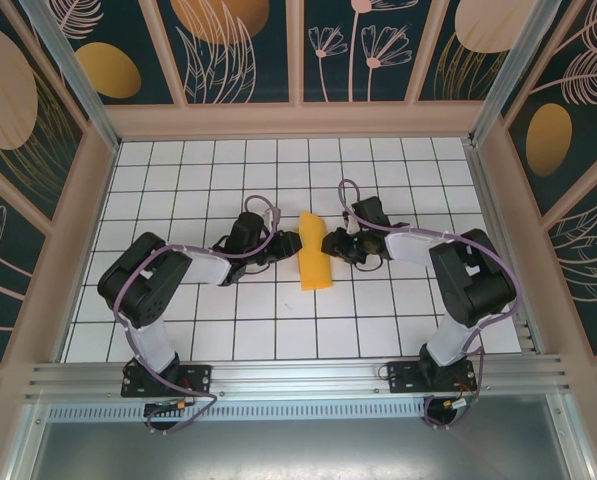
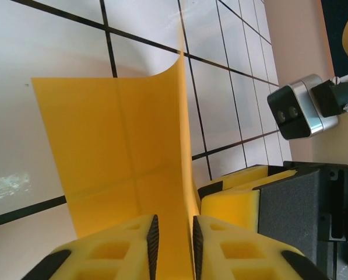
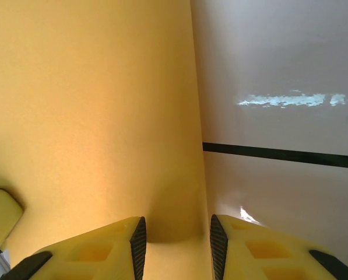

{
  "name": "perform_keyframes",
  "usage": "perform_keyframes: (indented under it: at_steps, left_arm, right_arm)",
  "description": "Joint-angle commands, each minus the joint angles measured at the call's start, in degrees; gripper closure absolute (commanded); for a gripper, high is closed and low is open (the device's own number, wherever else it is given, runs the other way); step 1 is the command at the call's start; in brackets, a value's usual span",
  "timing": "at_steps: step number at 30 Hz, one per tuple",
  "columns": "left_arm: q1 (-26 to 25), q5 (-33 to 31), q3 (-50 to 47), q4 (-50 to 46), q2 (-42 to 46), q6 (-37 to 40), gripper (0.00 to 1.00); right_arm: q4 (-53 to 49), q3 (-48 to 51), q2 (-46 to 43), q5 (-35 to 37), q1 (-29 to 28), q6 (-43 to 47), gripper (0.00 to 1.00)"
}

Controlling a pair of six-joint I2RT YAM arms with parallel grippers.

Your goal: Fold a paper plane with a square sheet of paper (pick it up from the middle)

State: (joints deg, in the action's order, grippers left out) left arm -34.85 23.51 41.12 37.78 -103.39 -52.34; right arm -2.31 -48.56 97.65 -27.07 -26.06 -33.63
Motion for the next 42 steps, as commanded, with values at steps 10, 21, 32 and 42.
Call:
perform_keyframes:
  at_steps: [10,21,32,42]
  left_arm:
    - [-0.24,2.38,0.25,4.68,-0.41,-4.14,0.97]
    - [-1.39,1.03,-0.53,9.5,1.02,-9.53,1.0]
    - [-3.19,0.74,1.67,10.73,-0.19,-11.24,1.0]
    - [-4.12,0.42,2.21,12.57,-0.57,-13.66,1.0]
  right_arm:
    - [0.46,1.02,-4.33,-0.19,1.31,-0.66,0.61]
    - [1.35,4.33,-8.45,3.22,2.82,-1.97,0.62]
    - [-1.52,3.64,-4.4,3.47,1.43,-0.4,0.74]
    - [0.98,2.84,-2.06,-0.07,-0.41,-0.12,0.75]
